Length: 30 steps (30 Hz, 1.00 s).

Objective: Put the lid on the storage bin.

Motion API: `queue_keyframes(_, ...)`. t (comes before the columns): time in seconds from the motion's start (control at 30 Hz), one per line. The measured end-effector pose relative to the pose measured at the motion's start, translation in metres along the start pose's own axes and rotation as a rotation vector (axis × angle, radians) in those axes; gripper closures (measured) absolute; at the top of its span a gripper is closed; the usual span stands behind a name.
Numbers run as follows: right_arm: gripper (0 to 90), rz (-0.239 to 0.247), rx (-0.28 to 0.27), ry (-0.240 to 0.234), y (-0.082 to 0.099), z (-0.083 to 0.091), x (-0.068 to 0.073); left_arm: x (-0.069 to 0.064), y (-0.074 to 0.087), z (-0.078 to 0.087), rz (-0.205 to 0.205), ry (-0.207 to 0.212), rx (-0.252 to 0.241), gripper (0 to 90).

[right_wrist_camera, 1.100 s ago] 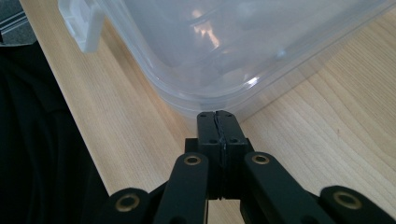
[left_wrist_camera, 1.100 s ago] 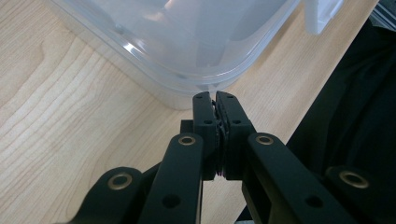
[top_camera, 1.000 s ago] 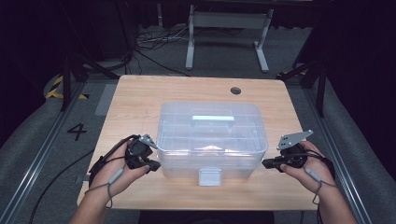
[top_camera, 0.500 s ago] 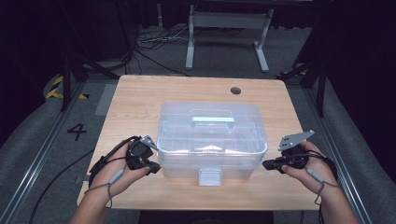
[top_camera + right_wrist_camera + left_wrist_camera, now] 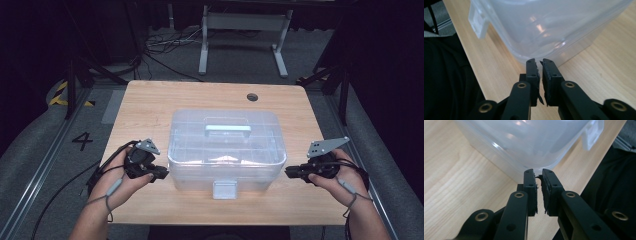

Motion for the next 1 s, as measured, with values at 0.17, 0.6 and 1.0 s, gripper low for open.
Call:
queue_keyframes(0.17, 71.9, -0.018, -0.064, 0.009, -0.002, 0.007, -0.007, 0.007, 0.003, 0.010, 0.029, -0.043, -0.081, 76.1)
queue_keyframes(0.6, 49.4, -0.104, -0.325, 0.169, -0.004, 0.027, -0.042, 0.035, 0.014, 0.016, 0.107, -0.184, -0.178, 65.3)
queue_keyframes(1.0, 40.7, -0.195, -0.360, 0.278, 0.023, 0.013, -0.090, 0.054, 0.018, 0.003, 0.143, -0.254, -0.194, 60.9)
Point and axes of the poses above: each handheld gripper's, and its own axes: z roughly backward along the jaws, y roughly out of its underside, x roughly to its left, the point moved 1 cm from there along -z, roughly forward along the jaws, and after that the axes turned 2 degrees about -x, right-handed, at the moved point
